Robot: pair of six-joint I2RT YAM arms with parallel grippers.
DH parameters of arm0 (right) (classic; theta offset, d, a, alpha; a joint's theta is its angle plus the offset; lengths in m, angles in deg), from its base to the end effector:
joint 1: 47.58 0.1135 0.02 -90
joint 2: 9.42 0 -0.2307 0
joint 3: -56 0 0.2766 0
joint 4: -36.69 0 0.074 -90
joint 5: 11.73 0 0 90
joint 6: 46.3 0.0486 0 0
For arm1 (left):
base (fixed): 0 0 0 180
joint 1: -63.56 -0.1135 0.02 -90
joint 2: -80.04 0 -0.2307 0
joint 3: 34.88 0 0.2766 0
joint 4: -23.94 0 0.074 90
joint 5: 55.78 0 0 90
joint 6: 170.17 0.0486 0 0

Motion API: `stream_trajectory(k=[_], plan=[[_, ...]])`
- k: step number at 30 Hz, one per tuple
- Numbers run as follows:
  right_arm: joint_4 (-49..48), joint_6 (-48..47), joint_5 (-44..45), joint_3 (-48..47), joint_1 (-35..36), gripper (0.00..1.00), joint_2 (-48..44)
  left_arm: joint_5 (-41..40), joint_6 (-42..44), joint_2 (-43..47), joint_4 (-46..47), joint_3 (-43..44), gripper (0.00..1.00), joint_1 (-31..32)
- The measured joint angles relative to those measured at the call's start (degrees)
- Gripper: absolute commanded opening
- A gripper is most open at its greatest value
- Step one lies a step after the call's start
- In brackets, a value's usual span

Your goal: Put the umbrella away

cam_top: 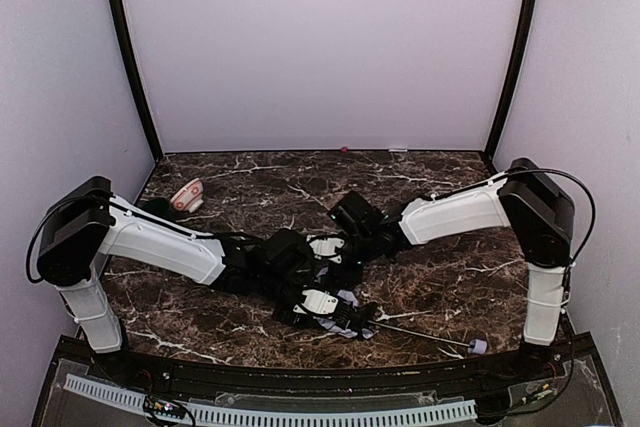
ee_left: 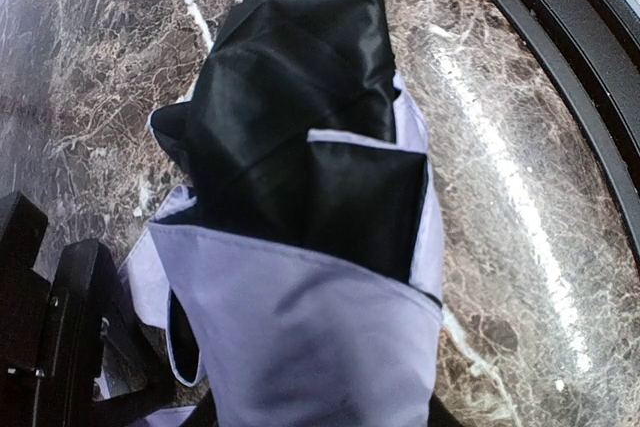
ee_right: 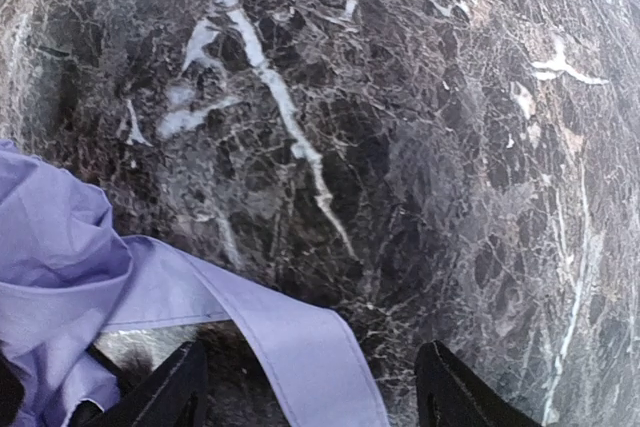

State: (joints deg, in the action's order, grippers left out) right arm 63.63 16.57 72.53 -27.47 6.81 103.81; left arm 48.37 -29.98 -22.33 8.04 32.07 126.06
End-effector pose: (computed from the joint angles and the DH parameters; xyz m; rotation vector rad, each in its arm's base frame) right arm 0.2396 0.3429 0.0859 -1.7157 1.9311 0.3079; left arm 0.1606 -0.3341 0.0840 2.1140 1.2783 -0.3974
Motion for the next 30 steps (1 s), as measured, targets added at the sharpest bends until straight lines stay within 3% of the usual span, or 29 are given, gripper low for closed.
stream_trajectory(k=[6,13,15,22,25,30], plan=[[0.90,-1.92,-1.27,0.46,-0.57,0.72,-1.57,0.00,0.02,0.00,0.00,0.00,0.33,0.00],[-2.45,-6.01,-7.52,5.90,-3.50,0.80,-12.83,0.02,0.00,0.00,0.02,0.00,0.32,0.00],[-2.36,-7.17,-7.41,4.17,-3.85,0.85,-11.30,0.00,0.00,0.00,0.02,0.00,0.32,0.00],[1.16,-10.62,-7.37,-0.37,-3.82,0.84,-1.18,0.00,-0.02,0.00,0.02,0.00,0.32,0.00],[3.34,-10.88,-8.20,-1.46,-3.80,0.72,0.83,0.02,-0.04,-0.07,0.00,0.00,0.32,0.00],[2.29,-10.36,-6.16,-2.56,-3.76,0.02,1.92,0.00,-0.11,-0.07,-0.13,0.09,0.32,0.00]])
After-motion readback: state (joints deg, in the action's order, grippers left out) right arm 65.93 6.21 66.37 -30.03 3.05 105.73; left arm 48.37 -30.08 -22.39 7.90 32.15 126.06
